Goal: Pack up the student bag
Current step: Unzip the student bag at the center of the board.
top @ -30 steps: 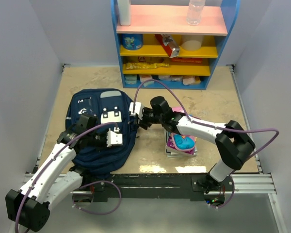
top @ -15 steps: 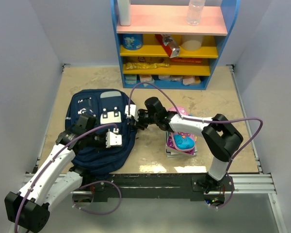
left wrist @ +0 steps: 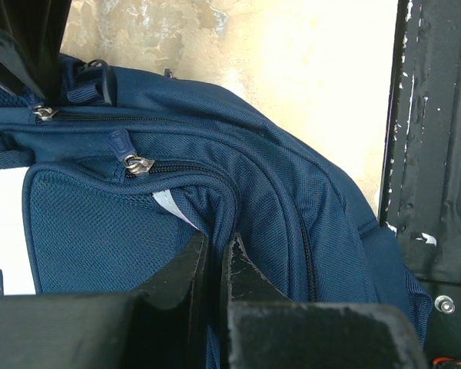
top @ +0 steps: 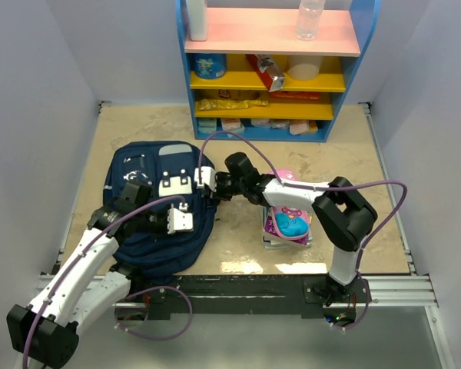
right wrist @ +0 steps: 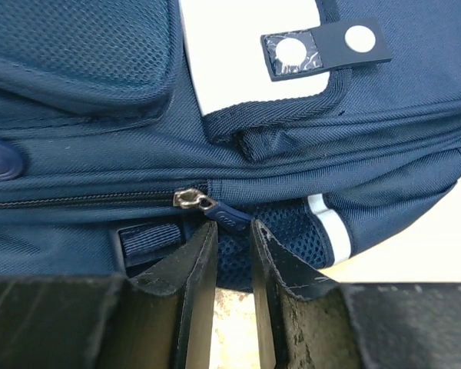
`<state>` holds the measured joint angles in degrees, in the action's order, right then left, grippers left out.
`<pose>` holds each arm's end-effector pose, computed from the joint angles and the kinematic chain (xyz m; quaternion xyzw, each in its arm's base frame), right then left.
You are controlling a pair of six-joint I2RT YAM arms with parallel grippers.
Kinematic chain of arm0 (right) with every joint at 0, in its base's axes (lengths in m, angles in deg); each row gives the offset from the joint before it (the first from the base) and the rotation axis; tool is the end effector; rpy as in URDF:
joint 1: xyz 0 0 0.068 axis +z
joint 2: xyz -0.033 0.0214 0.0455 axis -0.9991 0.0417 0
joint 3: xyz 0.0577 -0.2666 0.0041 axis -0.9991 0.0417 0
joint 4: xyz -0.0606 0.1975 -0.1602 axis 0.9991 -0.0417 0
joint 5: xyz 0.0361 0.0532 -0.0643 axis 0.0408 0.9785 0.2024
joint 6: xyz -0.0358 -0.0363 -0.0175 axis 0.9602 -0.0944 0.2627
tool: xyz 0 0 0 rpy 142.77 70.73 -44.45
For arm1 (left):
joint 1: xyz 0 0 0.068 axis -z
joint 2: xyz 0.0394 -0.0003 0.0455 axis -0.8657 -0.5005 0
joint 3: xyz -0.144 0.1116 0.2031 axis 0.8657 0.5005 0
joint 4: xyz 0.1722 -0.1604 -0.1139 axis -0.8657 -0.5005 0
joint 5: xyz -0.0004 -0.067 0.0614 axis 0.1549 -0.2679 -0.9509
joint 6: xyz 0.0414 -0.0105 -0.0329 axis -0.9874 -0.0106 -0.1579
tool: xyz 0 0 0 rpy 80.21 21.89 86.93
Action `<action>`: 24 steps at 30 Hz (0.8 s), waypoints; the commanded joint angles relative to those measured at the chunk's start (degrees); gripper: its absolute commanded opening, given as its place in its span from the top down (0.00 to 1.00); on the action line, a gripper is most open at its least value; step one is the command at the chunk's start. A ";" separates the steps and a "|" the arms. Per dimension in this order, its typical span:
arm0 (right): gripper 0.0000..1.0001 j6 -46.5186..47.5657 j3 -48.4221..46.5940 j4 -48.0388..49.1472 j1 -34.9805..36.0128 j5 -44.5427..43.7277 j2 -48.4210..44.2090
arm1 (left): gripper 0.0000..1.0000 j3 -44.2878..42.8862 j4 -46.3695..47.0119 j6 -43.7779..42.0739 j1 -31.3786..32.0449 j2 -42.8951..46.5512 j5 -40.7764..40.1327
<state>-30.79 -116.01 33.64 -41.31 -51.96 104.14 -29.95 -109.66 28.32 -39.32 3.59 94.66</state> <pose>0.2678 0.3000 0.1938 -0.6326 0.5918 0.2159 0.4506 0.1274 -0.0699 0.2476 0.6285 0.6718 -0.2011 0.3366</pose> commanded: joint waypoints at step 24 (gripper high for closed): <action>1.00 -14.06 8.94 8.88 0.98 0.11 -12.29 | 0.72 -2.64 17.18 15.23 -0.08 -4.63 -1.14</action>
<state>-39.34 -110.89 35.61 -40.74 -52.37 97.12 -30.28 -100.68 38.16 -39.30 -0.58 93.94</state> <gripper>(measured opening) 0.007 0.080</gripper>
